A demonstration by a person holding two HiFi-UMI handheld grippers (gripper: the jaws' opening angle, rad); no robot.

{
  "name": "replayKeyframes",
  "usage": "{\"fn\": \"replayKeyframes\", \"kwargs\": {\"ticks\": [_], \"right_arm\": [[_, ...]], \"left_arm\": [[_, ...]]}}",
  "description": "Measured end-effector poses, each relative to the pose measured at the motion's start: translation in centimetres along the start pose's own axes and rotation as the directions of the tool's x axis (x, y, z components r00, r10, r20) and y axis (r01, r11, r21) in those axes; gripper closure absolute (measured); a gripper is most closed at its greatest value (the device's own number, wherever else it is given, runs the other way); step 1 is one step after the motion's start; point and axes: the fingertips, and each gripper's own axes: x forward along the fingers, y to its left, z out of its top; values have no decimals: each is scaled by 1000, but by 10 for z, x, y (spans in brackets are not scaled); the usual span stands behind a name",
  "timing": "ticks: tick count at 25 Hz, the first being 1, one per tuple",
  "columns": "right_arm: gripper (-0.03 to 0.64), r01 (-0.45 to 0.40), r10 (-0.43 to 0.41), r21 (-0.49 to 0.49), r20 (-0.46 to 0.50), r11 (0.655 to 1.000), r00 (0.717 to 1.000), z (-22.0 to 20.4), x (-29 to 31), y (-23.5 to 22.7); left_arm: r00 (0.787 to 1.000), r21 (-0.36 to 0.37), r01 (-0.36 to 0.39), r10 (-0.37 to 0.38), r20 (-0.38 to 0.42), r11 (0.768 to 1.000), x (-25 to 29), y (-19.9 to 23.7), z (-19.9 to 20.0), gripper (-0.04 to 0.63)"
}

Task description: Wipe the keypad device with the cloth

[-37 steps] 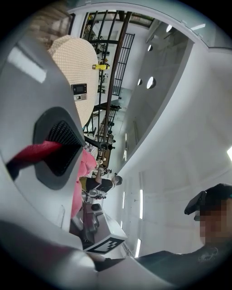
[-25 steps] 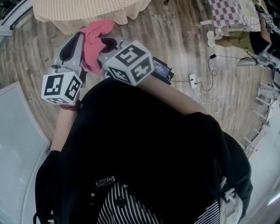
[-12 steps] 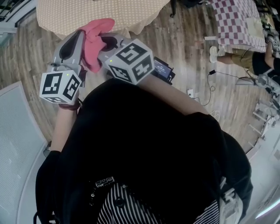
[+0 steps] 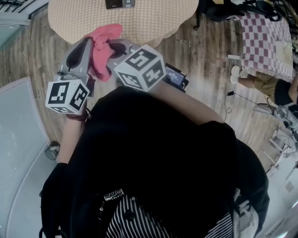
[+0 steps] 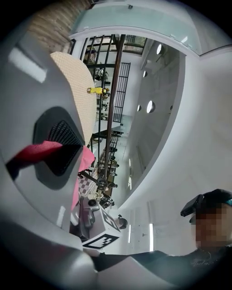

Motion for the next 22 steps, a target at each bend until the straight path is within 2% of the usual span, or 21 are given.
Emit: {"fn": "replayKeyframes", "kwargs": {"ticks": [5, 14, 18, 22], "right_arm": [[550, -2, 2, 6, -12, 1000, 1000, 11, -6, -32], [551, 23, -24, 44, 1, 999, 1000, 14, -22, -62], [549, 84, -85, 55, 9, 995, 996, 21, -30, -89], [551, 176, -180, 79, 42, 981, 983, 36, -37, -111]], "left_arm": [[1000, 4, 5, -5, -6, 1000, 33, -19, 8, 592], [997, 10, 62, -61, -38, 998, 67, -34, 8, 591], [990, 9, 139, -138, -41, 990, 96, -40, 11, 592], [969, 35, 244, -243, -34, 969, 121, -45, 23, 592]]}}
